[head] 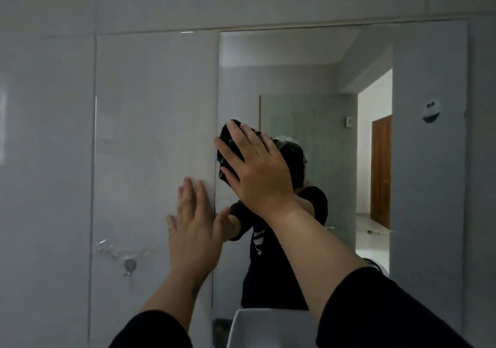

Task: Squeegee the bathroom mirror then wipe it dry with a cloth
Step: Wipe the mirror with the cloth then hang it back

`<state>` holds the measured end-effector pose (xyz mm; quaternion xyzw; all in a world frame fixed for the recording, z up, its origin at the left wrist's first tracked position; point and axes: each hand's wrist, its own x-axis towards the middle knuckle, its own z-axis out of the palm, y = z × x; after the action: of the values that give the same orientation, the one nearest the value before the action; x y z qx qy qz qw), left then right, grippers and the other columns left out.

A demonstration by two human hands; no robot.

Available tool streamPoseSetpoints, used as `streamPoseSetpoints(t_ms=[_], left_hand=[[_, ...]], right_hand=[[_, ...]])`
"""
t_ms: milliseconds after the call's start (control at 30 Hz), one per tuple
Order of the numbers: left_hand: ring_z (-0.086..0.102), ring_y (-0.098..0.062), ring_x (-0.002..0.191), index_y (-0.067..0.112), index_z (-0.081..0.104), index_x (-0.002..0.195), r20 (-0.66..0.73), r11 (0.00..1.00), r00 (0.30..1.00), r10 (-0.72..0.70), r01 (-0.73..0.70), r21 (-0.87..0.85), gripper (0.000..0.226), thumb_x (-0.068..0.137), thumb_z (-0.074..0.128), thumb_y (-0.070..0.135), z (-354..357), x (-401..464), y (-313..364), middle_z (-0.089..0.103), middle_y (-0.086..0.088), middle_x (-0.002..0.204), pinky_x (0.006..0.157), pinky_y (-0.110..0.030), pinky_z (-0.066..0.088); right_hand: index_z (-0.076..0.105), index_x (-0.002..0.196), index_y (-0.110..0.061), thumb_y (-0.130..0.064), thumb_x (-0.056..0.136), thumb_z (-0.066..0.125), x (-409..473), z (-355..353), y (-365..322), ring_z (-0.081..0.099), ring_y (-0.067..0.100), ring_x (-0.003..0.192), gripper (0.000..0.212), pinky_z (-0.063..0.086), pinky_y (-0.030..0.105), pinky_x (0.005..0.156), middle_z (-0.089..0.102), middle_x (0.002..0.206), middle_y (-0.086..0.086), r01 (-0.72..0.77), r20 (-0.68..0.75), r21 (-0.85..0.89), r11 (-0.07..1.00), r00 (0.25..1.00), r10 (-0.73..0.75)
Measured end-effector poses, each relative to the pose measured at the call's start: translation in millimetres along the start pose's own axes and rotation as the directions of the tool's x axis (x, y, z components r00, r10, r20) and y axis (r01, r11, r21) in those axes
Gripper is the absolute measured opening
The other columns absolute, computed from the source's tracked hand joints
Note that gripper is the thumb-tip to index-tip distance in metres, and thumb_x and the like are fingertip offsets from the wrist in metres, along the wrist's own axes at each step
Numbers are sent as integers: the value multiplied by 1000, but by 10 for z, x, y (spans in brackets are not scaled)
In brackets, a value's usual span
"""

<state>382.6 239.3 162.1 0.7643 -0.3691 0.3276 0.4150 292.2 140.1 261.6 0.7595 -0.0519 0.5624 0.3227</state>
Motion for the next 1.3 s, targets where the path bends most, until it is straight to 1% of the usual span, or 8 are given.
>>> streamPoseSetpoints(t_ms=[133,267,533,733,867,1033,1167,1300], left_hand=[[-21,-9,141,26,-12,148,28,999,999,-37,37,-19,73,94,25,58,-35,7,70,-26,8,153,114,-55,4],[-18,-10,142,22,-8,149,48,997,997,-54,57,-45,74,94,30,54,-70,-7,105,-20,5,157,115,-53,4],[-19,-9,142,25,-9,149,42,997,997,-68,69,-37,76,92,29,57,-6,2,89,-22,8,157,117,-50,8],[-14,-15,145,23,-9,149,4,999,999,-49,49,-6,75,93,27,56,32,-36,103,-18,3,158,117,-49,6],[-15,-16,145,22,-9,149,-10,999,999,-42,43,25,75,92,25,58,69,-30,80,-19,2,158,116,-48,6],[-14,-17,145,20,-7,149,-8,999,999,-45,45,18,74,94,26,55,72,-23,82,-17,-1,159,117,-45,2],[-12,-19,145,20,-7,150,0,999,999,-50,50,11,73,94,28,53,48,-27,100,-16,-2,159,117,-44,2],[-15,-14,144,23,-10,149,81,999,995,-52,52,-1,76,93,28,57,-32,-22,100,-22,4,157,117,-42,2]], right_hand=[[38,143,-23,-36,97,41,-322,-172,360,33,27,139,47,28,46,112,32,153,9,-53,-7,-33,998,999,53],[40,143,-21,-35,98,41,-659,-363,830,32,28,140,46,28,46,111,32,152,13,-177,-50,-66,982,983,174],[42,141,-18,-33,99,41,-1299,-644,1660,37,31,135,44,35,44,107,34,149,17,-430,-199,-127,894,894,402],[47,138,-15,-29,100,41,-1850,-605,1641,42,34,131,41,37,40,105,37,147,20,-569,-312,-92,817,796,519],[47,138,-14,-27,98,44,-2070,-530,1402,41,34,131,42,38,42,105,37,147,20,-635,-323,-89,767,747,581],[46,139,-14,-27,99,41,-1991,-422,1051,42,36,130,42,42,49,101,37,147,21,-618,-274,-88,781,769,578],[44,140,-18,-30,99,40,-1773,-325,725,36,34,136,43,36,50,107,37,148,18,-521,-195,-86,849,845,499],[40,143,-20,-33,99,39,-1418,-195,359,31,31,139,46,33,50,110,34,151,14,-397,-95,-74,915,916,389]])
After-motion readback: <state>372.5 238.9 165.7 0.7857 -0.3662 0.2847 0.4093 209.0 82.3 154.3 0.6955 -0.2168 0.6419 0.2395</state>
